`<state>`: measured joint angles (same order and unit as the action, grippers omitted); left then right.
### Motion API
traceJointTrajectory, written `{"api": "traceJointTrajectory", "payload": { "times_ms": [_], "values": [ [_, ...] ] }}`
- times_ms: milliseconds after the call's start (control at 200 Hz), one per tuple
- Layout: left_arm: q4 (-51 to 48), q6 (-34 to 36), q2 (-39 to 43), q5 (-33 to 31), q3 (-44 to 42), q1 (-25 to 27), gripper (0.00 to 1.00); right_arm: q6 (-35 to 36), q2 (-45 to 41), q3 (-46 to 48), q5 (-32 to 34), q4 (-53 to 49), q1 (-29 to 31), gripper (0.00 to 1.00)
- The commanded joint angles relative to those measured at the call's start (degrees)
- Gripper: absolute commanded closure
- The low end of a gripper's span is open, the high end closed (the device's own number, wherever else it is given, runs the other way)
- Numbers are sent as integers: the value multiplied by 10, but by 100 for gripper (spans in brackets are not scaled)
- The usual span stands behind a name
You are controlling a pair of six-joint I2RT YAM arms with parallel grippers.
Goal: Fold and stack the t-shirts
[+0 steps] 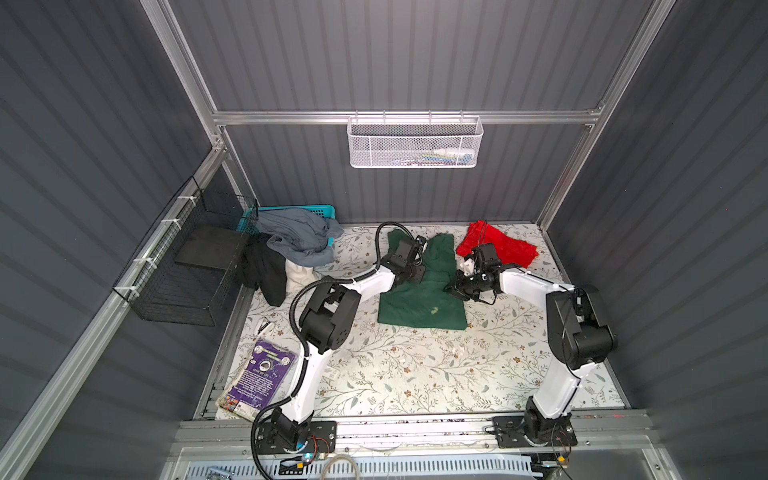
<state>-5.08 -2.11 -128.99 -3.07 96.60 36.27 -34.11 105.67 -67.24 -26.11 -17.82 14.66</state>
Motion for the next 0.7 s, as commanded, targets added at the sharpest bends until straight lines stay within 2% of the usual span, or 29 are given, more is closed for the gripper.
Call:
{"api": "traceJointTrajectory", "payload": {
  "times_ms": [0,220,235,445,695],
  "values": [
    [-9,6,5,-9,12,-11,65,36,25,-33,42,-36,7,68],
    [-35,-17,90,-30,-16,-12,64,63,74,-88,62,-87,17,65],
    [-37,-20,97,-30,-19,-12,64,63,78,-92,84,-88,18,65],
    [-25,-57,183,-22,-92,-12,63,91,135,-171,181,-134,27,69],
    [-37,-64,212,-26,-125,-12,63,85,171,-221,195,-110,28,74]
  ]
}}
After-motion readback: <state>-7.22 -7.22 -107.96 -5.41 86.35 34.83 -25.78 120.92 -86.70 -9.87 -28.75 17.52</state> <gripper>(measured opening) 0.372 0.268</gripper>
